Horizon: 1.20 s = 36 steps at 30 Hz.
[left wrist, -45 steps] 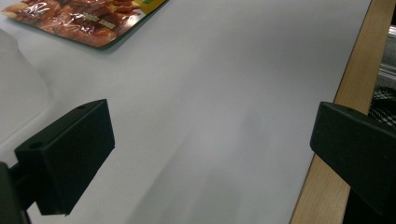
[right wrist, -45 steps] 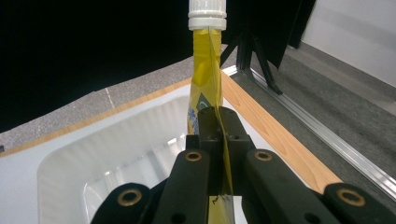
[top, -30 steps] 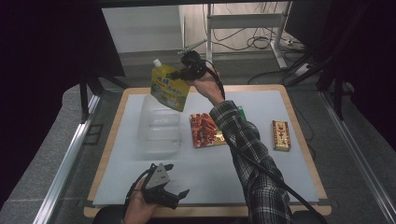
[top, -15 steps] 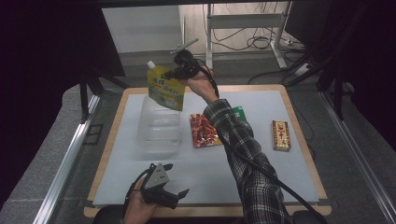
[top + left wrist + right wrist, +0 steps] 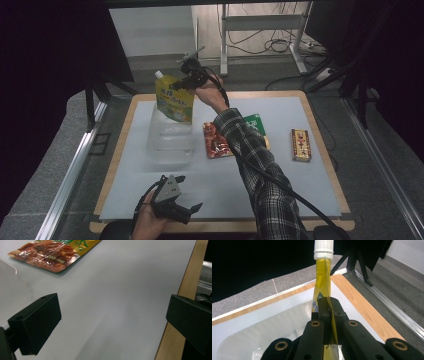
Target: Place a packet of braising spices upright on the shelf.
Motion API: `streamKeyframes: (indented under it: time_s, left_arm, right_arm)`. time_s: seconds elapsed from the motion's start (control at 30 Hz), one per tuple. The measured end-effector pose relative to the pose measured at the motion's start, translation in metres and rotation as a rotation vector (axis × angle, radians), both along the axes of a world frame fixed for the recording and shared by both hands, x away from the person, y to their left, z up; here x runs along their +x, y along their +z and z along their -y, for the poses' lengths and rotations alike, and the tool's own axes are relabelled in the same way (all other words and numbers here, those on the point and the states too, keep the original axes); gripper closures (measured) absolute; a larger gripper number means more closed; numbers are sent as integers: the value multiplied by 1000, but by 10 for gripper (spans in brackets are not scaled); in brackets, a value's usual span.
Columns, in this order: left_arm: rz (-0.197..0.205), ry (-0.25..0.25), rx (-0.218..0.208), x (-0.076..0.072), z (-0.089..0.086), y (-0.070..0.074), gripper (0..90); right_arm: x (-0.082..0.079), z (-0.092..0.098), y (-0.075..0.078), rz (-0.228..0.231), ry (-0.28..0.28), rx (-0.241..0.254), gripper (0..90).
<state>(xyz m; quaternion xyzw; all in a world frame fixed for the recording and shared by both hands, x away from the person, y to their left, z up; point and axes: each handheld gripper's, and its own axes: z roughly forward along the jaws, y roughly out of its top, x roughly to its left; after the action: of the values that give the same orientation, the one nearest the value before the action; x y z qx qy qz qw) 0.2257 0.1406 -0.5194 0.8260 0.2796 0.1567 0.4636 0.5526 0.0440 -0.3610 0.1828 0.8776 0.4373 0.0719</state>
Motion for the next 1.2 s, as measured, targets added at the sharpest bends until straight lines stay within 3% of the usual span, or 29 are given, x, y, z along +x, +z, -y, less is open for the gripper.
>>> streamKeyframes:
  time_s: [0.17,0.37,0.8,0.87,1.0,1.1,1.2]
  left_arm:
    - [-1,1,-3,0,0,0,0]
    - [-3,-6,4,0,2,0,0]
    - [-2,-17,4,0,4,-1,0]
    - [-4,-13,-7,0,3,-1,0]
    - [-7,-11,-7,0,3,-2,0]
    - [-23,-9,-10,1,3,-2,0]
    - [-35,-12,-19,1,3,-2,0]
  right_arm:
    - [2,-4,-13,-10,-4,-27,889]
    - [3,-9,-23,-32,-2,-21,889]
    - [-4,-23,-28,-6,-22,-42,857]
    - [-6,-23,-28,13,-31,-68,737]
    - [-8,-19,-25,7,-37,-40,662]
    - [-10,-14,-22,8,-40,-33,512]
    - [-13,-11,-21,18,-41,-32,449]
